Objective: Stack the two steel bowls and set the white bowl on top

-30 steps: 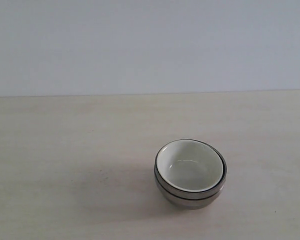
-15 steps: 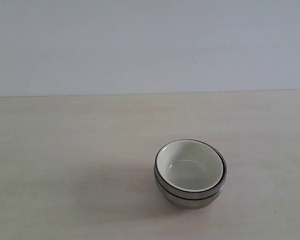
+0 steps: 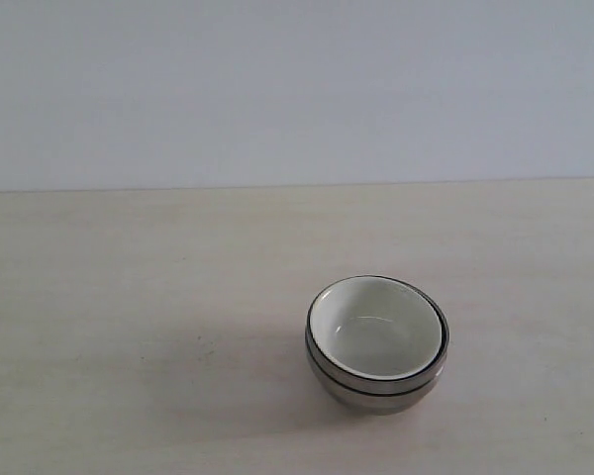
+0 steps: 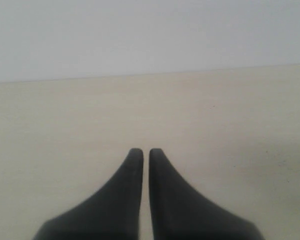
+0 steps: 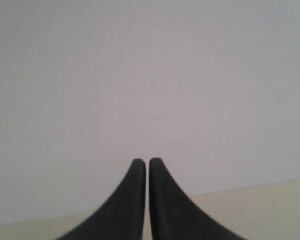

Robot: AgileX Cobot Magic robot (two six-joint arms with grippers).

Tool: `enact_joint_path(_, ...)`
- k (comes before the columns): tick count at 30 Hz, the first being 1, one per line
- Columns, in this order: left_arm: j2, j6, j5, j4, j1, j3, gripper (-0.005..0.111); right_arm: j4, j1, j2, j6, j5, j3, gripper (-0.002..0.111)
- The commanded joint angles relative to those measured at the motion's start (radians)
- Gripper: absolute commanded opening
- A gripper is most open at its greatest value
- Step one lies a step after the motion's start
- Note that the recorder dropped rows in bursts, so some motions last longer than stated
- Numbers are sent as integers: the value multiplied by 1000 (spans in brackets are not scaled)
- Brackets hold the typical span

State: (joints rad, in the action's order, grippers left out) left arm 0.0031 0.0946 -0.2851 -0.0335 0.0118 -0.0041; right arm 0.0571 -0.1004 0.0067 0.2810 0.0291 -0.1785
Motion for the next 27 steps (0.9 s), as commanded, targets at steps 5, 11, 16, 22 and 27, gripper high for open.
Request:
enact_joint_path(5, -3, 3, 5, -8, -3, 4, 4, -7, -1, -7, 10, -59, 154, 0)
enact_joint_path(11, -3, 3, 5, -8, -3, 4, 4, -3, -1, -7, -22, 29, 179, 0)
enact_joint_path(16, -3, 3, 5, -8, -3, 4, 4, 2, -1, -7, -83, 88, 179, 0)
enact_joint_path(22, -3, 3, 5, -8, -3, 4, 4, -184, -1, -7, -295, 88, 179, 0)
enact_joint_path(27, -3, 3, 5, -8, -3, 4, 4, -94, -1, -7, -207, 90, 179, 0)
